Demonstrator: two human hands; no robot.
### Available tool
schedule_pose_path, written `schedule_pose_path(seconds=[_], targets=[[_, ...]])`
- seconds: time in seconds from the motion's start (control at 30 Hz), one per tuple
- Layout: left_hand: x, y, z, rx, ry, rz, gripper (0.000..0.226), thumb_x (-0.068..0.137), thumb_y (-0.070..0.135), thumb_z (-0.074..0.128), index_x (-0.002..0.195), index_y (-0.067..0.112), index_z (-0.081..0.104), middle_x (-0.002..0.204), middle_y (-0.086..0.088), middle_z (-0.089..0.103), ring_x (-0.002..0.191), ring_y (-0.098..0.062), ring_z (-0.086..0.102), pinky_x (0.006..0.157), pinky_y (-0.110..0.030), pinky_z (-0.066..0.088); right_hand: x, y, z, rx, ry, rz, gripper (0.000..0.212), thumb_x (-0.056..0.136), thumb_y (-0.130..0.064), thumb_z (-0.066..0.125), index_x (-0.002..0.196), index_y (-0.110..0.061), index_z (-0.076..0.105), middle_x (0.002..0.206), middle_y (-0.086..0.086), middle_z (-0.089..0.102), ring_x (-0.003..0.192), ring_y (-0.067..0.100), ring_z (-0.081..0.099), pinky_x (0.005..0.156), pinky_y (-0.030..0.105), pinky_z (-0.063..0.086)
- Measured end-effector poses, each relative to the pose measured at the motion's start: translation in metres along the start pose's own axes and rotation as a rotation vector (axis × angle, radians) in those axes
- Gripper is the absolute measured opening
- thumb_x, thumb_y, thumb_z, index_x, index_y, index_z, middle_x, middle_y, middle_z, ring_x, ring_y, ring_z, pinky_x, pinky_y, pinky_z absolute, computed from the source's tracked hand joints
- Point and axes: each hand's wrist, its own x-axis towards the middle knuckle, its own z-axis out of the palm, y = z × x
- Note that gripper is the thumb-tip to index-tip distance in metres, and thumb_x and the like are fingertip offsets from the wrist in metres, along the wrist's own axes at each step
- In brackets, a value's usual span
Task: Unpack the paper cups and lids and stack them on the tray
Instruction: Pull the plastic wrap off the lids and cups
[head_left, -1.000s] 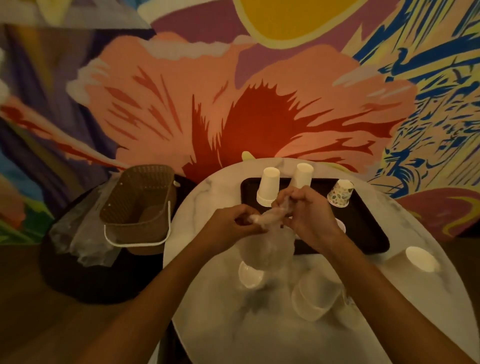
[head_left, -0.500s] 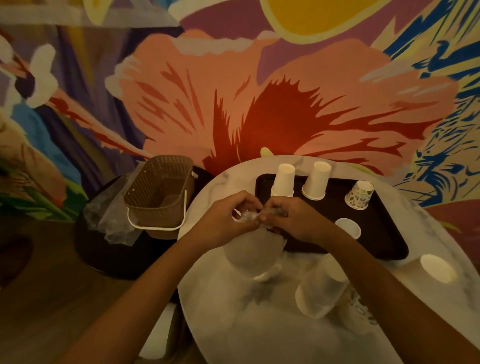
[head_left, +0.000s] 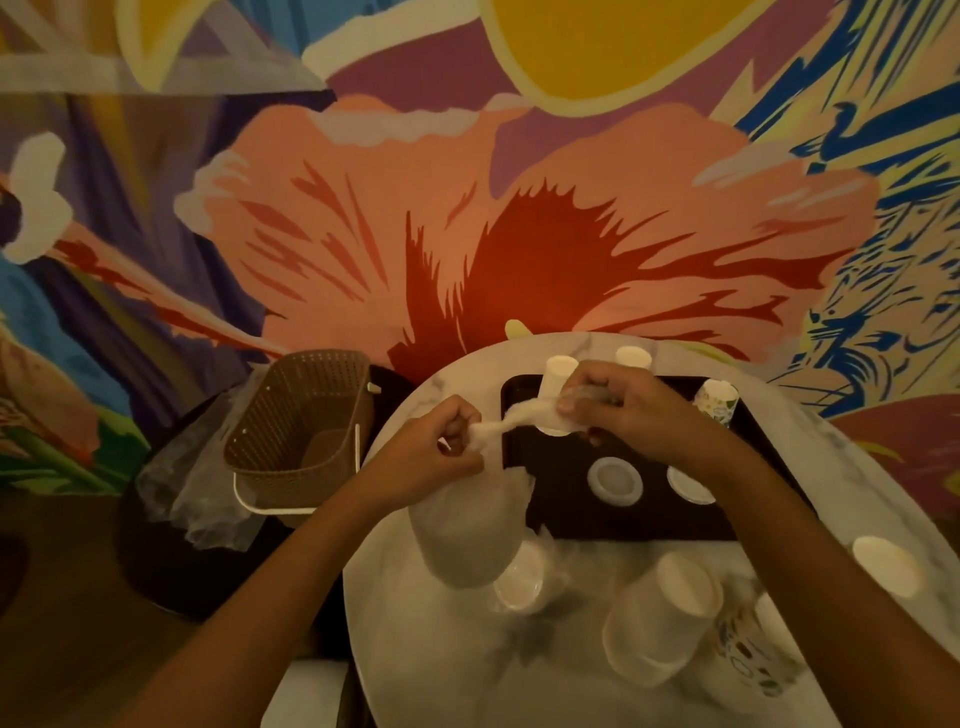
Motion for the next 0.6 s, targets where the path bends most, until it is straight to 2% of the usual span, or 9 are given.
schedule_pose_path(seconds=[0.1, 0.17, 0.23, 0.33, 0.43, 0.5, 0.57, 0.6], targets=[[0.003, -0.010, -0.004, 0.044, -0.040, -0.029, 0.026, 0.085, 0.011, 0.061, 0.105, 0.024, 0.053, 0.089, -0.004, 0.055, 0.083, -0.023, 0.054, 0.074, -0.025, 0.047, 0.006, -0.001, -0.012, 0.181, 0.077, -0.006, 0.008, 0.089, -0.015, 0.055, 0.082, -0.014, 0.059, 0.070, 0.000, 0.057, 0.059, 0.006, 0.053, 0.062, 0.021, 0.044], [0.004, -0.010, -0.005, -0.011, -0.037, -0.051, 0.025, 0.086, 0.012, 0.060, 0.106, 0.026, 0.053, 0.089, 0.003, 0.053, 0.087, -0.019, 0.053, 0.072, -0.017, 0.043, 0.012, -0.004, -0.014, 0.338, 0.098, -0.003, 0.006, 0.087, -0.011, 0.055, 0.084, -0.009, 0.060, 0.063, 0.000, 0.059, 0.054, 0.005, 0.054, 0.055, 0.019, 0.046], [0.007, -0.010, -0.006, 0.009, -0.062, -0.015, 0.017, 0.089, 0.015, 0.057, 0.102, 0.025, 0.061, 0.096, 0.002, 0.058, 0.093, -0.017, 0.054, 0.076, -0.015, 0.041, 0.018, -0.010, -0.012, 0.494, 0.102, 0.012, 0.006, 0.085, -0.012, 0.056, 0.083, -0.007, 0.060, 0.059, -0.002, 0.063, 0.053, 0.007, 0.057, 0.052, 0.018, 0.049], [0.010, -0.011, -0.006, 0.002, -0.084, 0.020, 0.015, 0.090, 0.022, 0.055, 0.096, 0.029, 0.067, 0.099, 0.001, 0.059, 0.095, -0.013, 0.052, 0.083, -0.019, 0.041, 0.025, -0.016, -0.006, 0.774, 0.130, 0.032, 0.009, 0.086, -0.016, 0.055, 0.085, -0.008, 0.059, 0.065, 0.002, 0.069, 0.058, 0.011, 0.064, 0.056, 0.020, 0.055], [0.013, -0.013, -0.004, -0.009, -0.068, 0.020, 0.022, 0.095, 0.029, 0.043, 0.087, 0.036, 0.062, 0.106, 0.008, 0.054, 0.102, -0.010, 0.050, 0.086, -0.018, 0.038, 0.034, -0.019, 0.003, 1.005, 0.189, 0.044, 0.016, 0.093, -0.015, 0.046, 0.104, -0.006, 0.054, 0.086, 0.008, 0.073, 0.076, 0.015, 0.071, 0.068, 0.024, 0.058], [0.016, -0.012, -0.003, -0.049, -0.034, -0.008, 0.029, 0.097, 0.031, 0.035, 0.082, 0.034, 0.060, 0.113, 0.009, 0.057, 0.107, -0.009, 0.049, 0.087, -0.016, 0.036, 0.038, -0.016, 0.009, 0.976, 0.227, 0.000, 0.025, 0.092, -0.017, 0.049, 0.116, -0.010, 0.048, 0.108, 0.004, 0.068, 0.097, 0.017, 0.068, 0.084, 0.029, 0.056], [0.017, -0.012, -0.002, -0.125, -0.012, -0.056, 0.033, 0.098, 0.031, 0.032, 0.081, 0.032, 0.060, 0.107, 0.008, 0.062, 0.104, -0.010, 0.053, 0.088, -0.018, 0.037, 0.038, -0.013, 0.016, 0.678, 0.244, -0.033, 0.037, 0.087, -0.019, 0.057, 0.121, -0.022, 0.043, 0.122, -0.005, 0.059, 0.111, 0.012, 0.059, 0.093, 0.029, 0.049], [0.017, -0.011, -0.002, -0.154, -0.016, -0.056, 0.033, 0.098, 0.031, 0.032, 0.081, 0.030, 0.061, 0.101, 0.009, 0.064, 0.100, -0.010, 0.055, 0.086, -0.017, 0.039, 0.037, -0.012, 0.022, 0.484, 0.237, -0.037, 0.041, 0.086, -0.019, 0.060, 0.122, -0.025, 0.042, 0.125, -0.007, 0.056, 0.113, 0.010, 0.056, 0.093, 0.025, 0.047]])
